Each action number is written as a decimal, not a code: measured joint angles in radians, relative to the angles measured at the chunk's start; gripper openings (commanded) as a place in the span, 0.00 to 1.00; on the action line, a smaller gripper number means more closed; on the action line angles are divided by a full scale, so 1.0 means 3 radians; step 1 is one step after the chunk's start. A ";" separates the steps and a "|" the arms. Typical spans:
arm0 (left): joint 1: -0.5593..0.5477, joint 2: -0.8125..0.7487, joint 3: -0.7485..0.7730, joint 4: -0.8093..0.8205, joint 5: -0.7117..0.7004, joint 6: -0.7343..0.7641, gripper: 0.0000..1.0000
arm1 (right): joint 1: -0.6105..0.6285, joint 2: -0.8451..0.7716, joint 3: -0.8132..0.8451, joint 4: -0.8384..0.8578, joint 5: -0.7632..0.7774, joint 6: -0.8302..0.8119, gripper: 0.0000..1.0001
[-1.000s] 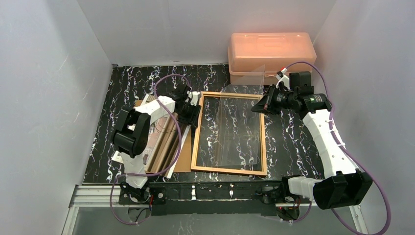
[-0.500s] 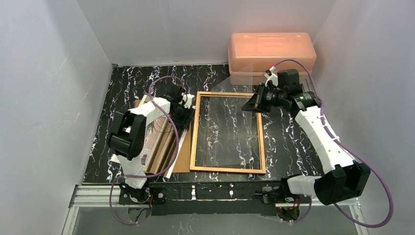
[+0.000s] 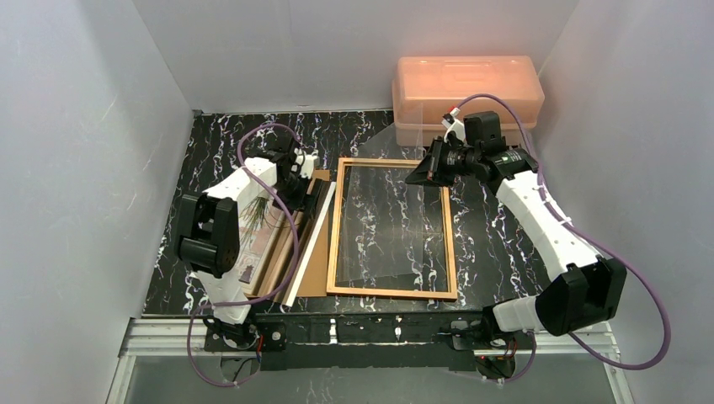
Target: Put the photo into the frame
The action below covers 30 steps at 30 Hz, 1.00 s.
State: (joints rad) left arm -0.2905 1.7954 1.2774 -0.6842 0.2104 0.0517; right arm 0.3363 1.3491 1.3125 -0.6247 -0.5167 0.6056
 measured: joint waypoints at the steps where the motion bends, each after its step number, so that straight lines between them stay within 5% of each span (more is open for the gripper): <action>1: 0.0006 -0.0020 0.0042 -0.0027 0.0027 0.0000 0.70 | 0.0000 0.0023 -0.0005 0.0028 -0.0010 -0.0009 0.01; 30: 0.0024 -0.0095 0.0127 -0.0189 0.0122 -0.0001 0.66 | -0.0001 -0.0057 -0.0173 0.0580 -0.0306 0.0502 0.01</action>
State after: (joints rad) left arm -0.2832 1.7668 1.3155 -0.7410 0.2470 0.0513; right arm 0.3359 1.3319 1.2606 -0.4507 -0.6086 0.7563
